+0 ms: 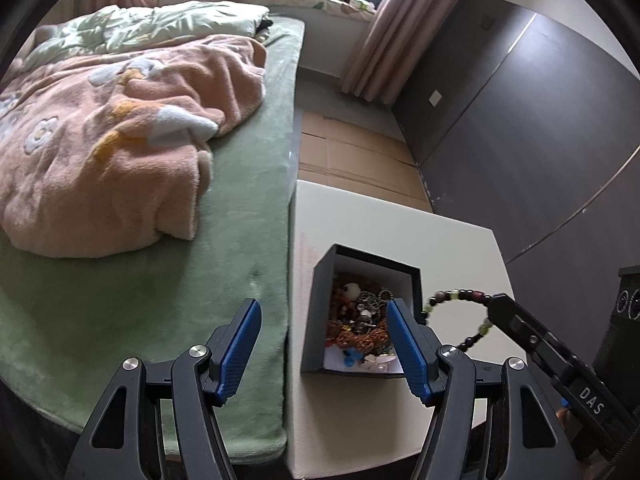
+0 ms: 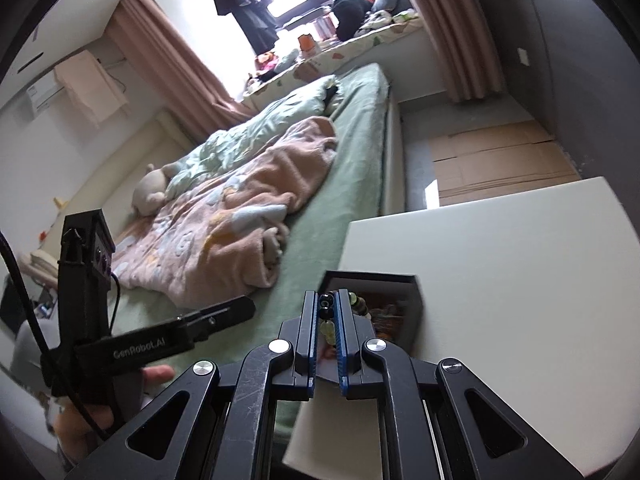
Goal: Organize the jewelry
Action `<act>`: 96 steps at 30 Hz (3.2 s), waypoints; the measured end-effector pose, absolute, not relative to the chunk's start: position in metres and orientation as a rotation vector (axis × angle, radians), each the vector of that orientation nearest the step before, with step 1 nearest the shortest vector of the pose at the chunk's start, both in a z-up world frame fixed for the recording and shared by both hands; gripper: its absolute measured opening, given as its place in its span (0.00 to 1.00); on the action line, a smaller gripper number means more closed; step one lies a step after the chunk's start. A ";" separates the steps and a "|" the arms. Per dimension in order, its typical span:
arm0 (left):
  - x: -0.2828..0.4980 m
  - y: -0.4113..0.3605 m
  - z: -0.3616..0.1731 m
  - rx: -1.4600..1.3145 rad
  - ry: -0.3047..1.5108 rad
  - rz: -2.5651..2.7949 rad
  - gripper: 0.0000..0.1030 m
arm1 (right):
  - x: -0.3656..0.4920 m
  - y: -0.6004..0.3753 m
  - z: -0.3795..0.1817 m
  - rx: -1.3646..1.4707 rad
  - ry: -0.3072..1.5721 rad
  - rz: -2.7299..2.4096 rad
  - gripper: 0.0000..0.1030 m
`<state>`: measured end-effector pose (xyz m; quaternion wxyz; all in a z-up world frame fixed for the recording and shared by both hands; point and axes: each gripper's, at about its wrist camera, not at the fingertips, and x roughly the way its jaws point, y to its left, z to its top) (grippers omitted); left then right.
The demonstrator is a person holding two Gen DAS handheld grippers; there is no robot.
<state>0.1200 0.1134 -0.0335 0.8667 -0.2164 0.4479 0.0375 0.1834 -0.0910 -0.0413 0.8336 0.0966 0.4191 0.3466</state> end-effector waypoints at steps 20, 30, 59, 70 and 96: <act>0.108 0.122 -0.033 -0.475 0.921 0.073 0.64 | 0.185 -0.107 -0.065 0.213 1.016 0.649 0.48; 0.100 0.088 -0.024 -0.371 0.890 0.063 0.77 | 0.169 -0.168 -0.047 0.198 0.980 0.505 0.63; 0.021 -0.012 0.019 -0.110 0.767 -0.101 1.00 | 0.076 -0.249 0.006 0.101 0.833 0.416 1.00; 0.012 -0.015 0.008 -0.103 0.717 -0.076 1.00 | 0.065 -0.247 -0.004 0.081 0.811 0.392 1.00; 0.002 -0.010 0.012 -0.116 0.678 -0.031 1.00 | 0.061 -0.255 0.001 0.051 0.791 0.326 1.00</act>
